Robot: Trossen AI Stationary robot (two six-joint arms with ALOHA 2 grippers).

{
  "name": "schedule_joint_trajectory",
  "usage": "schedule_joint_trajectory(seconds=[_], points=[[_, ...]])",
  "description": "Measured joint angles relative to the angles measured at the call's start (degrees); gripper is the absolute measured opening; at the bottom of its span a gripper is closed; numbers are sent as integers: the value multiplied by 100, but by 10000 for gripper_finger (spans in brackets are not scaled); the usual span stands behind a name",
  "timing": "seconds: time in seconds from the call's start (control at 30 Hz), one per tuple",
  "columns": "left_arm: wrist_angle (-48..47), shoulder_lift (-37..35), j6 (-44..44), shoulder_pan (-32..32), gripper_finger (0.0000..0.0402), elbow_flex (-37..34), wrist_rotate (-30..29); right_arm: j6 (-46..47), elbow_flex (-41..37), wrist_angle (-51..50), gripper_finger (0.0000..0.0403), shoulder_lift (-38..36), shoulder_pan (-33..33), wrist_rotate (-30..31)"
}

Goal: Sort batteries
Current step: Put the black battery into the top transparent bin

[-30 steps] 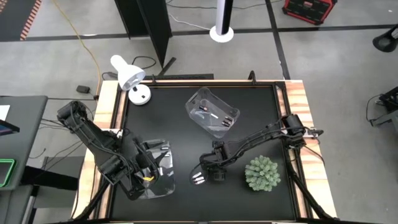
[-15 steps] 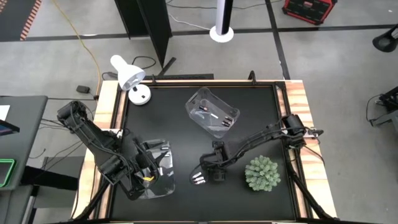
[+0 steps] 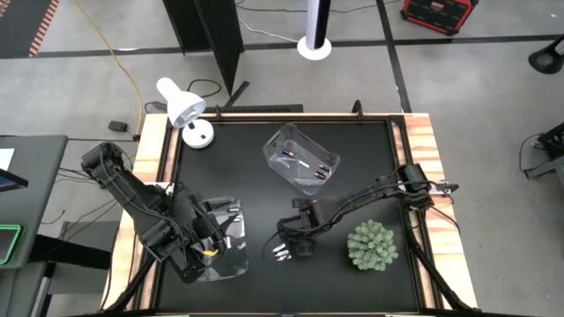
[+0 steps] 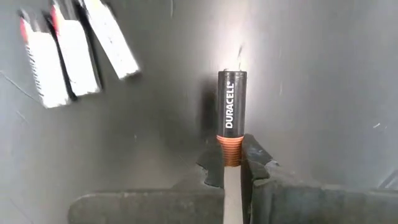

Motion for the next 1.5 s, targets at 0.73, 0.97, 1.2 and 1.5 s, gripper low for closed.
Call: schedule_joint_trajectory(seconds=[0.73, 0.97, 1.2, 1.5], points=[[-1, 0, -1, -1, 177, 0, 0, -555, 2938, -2756, 13, -28, -1087, 1472], [-1, 0, -1, -2, 177, 0, 117, -1075, 3081, -2695, 13, -33, -2417, 1044], [-1, 0, 25, -2, 177, 0, 138, -1347, 2630, -2032, 14, 0, -3575, -208], [-10, 2, 64, 0, 177, 0, 144, -1315, 1969, -1505, 14, 20, -4115, -865]])
